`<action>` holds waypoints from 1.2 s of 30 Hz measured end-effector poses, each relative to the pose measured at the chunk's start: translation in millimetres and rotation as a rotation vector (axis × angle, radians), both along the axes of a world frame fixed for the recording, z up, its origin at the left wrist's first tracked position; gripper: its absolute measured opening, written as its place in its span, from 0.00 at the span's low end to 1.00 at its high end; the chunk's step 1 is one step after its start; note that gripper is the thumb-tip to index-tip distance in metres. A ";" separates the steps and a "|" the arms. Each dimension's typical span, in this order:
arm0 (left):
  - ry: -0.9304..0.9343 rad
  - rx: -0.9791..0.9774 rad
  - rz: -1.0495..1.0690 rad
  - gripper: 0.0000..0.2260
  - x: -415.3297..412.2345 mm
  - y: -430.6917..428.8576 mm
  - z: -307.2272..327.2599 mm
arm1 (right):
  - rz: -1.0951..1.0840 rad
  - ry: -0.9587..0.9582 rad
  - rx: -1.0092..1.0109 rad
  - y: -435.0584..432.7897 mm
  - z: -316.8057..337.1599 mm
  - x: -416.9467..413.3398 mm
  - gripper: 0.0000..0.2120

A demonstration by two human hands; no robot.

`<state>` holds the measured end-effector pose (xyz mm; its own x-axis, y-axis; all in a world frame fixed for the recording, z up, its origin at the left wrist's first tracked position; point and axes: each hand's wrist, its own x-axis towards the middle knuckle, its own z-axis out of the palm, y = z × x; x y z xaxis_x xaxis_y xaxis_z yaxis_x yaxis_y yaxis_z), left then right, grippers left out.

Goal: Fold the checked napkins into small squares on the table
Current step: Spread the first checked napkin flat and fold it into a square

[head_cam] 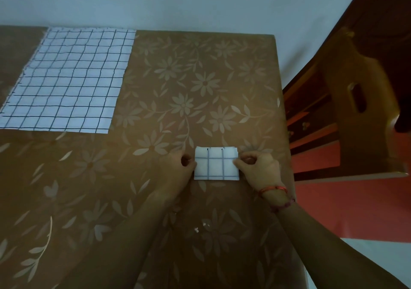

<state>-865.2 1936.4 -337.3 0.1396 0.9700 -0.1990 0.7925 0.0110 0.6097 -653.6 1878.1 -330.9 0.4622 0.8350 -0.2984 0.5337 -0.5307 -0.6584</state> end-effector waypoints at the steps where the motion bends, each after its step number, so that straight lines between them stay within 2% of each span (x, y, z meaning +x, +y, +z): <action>1: 0.023 0.059 -0.043 0.04 -3.9 -0.8 -2.6 | 0.004 -0.018 0.020 -2.3 2.9 0.9 0.14; 5: 0.037 0.309 -0.333 0.14 -10.3 -11.5 -6.5 | 0.195 -0.223 0.233 -11.6 6.4 -9.7 0.14; 8: 0.139 0.372 -0.516 0.19 -4.4 -17.7 -11.3 | 0.401 -0.382 0.324 -14.6 -3.6 -34.2 0.19; 10: 0.175 0.358 -0.568 0.21 -1.8 -16.9 -17.0 | 0.526 -0.455 0.327 -13.5 -14.2 -48.0 0.23; 14: 0.272 0.309 -0.641 0.27 -2.8 -13.8 -28.0 | 0.691 -0.459 0.238 -2.7 -25.4 -57.5 0.32; 17: 0.367 0.310 -0.676 0.25 -5.0 -15.4 -35.1 | 0.800 -0.545 0.174 0.2 -34.7 -56.9 0.30; 19: 0.427 0.320 -0.676 0.26 -8.4 -14.3 -36.4 | 0.820 -0.595 0.143 0.2 -41.1 -54.7 0.28; 24: 0.488 0.312 -0.665 0.25 -12.3 -9.6 -36.3 | 0.739 -0.636 0.072 -5.7 -38.9 -28.6 0.31; 36: 0.547 0.214 -0.692 0.28 -11.4 -7.9 -23.1 | 0.783 -0.737 -0.029 -14.2 -28.6 4.8 0.31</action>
